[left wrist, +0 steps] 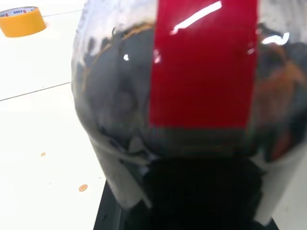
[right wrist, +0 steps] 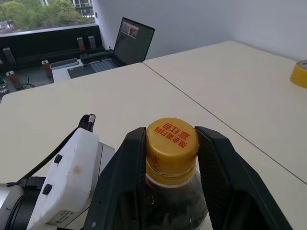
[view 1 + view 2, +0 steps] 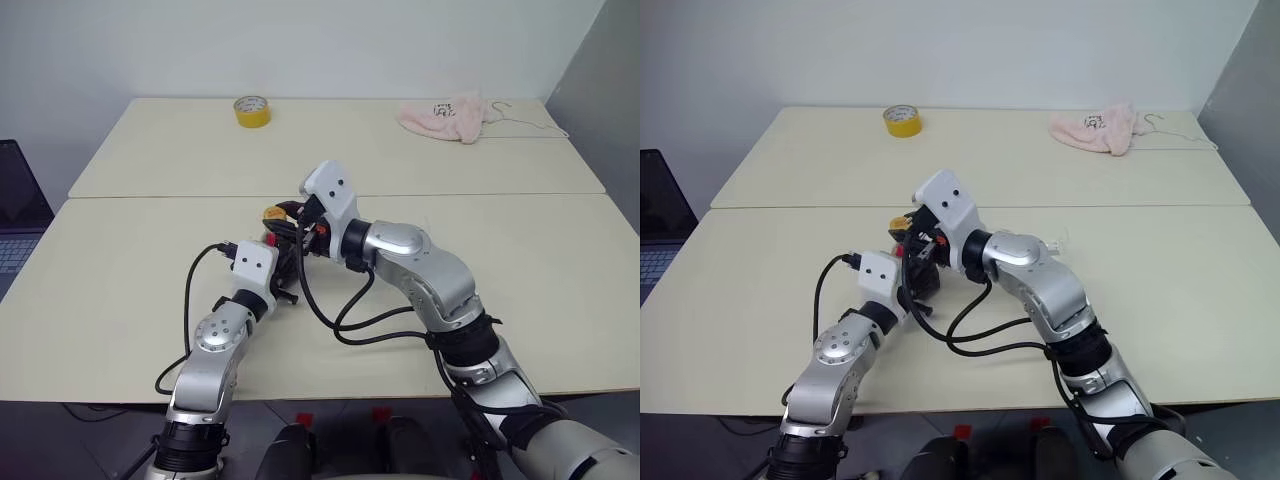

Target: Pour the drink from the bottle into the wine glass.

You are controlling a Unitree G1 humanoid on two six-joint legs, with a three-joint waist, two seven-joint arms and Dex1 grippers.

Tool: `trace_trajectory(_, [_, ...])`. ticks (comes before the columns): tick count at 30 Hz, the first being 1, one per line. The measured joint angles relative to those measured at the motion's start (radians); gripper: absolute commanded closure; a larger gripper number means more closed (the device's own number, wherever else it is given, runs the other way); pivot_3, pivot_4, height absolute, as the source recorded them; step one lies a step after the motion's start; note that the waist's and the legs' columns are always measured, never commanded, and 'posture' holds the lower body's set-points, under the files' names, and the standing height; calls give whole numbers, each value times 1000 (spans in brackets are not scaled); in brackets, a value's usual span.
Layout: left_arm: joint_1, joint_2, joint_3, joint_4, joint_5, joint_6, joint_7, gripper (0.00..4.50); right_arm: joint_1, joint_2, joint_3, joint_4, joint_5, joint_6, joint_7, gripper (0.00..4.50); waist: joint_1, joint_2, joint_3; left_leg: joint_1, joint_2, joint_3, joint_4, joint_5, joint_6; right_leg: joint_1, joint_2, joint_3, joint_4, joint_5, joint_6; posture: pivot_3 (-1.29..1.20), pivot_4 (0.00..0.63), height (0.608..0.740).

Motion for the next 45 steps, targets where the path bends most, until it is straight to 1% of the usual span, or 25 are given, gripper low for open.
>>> trace_trajectory(6, [1,1,2,-15,0,-3,-1,3708,46,18,-31,67,13,-166,84,3286,0,0,0,0,0,0,0,0,0,0,0,0,0,0,0,0,150,740])
trace_trajectory(9, [1,1,2,-15,-1,-9,-2,3709,66,45,-54,116,34,-233,121,3287,0,0,0,0,0,0,0,0,0,0,0,0,0,0,0,0,150,740])
trace_trajectory(16, [5,1,9,-15,-2,-21,-3,3709,70,66,-70,186,42,-325,176,3287,0,0,0,0,0,0,0,0,0,0,0,0,0,0,0,0,150,740])
trace_trajectory(19, [7,1,9,-15,-2,-23,-4,3709,78,83,-86,193,57,-317,185,3287,0,0,0,0,0,0,0,0,0,0,0,0,0,0,0,0,150,740])
trace_trajectory(22, [14,1,8,-14,-2,-21,-6,3709,88,108,-116,188,122,-272,187,3289,0,0,0,0,0,0,0,0,0,0,0,0,0,0,0,0,150,740])
trace_trajectory(26, [15,1,3,-6,-2,-18,-6,3709,104,136,-117,161,182,-215,190,3291,0,0,0,0,1,0,0,0,0,0,0,0,0,0,0,0,150,740])
trace_trajectory(30, [14,1,0,-6,-2,-18,-6,3709,109,136,-113,145,195,-197,181,3291,0,0,0,0,0,0,0,0,0,0,0,0,0,0,0,0,150,740])
trace_trajectory(33, [14,1,-1,-6,-2,-18,-6,3709,115,134,-109,136,176,-220,148,3292,0,0,0,0,0,0,0,0,0,0,0,0,0,0,0,0,150,740])
trace_trajectory(36, [12,0,-2,-6,-2,-18,-5,3709,123,96,-121,107,118,-280,100,3292,1,0,0,0,-1,0,0,0,0,0,0,0,0,0,0,0,150,740])
trace_trajectory(39, [13,1,-1,-6,-2,-18,-4,3709,163,11,-157,-26,96,-300,61,3292,6,0,0,-1,-1,0,0,0,0,0,0,0,-1,0,0,0,150,740])
trace_trajectory(43, [15,1,0,-6,-2,-18,-5,3709,246,-101,-270,-262,120,-267,5,3292,11,0,0,-1,-1,0,0,0,0,1,0,0,-1,0,0,0,150,740])
trace_trajectory(45, [16,1,0,-5,-2,-18,-5,3709,297,-149,-316,-340,125,-247,-19,3292,14,0,0,0,0,0,0,0,0,1,0,0,-1,0,0,0,150,740])
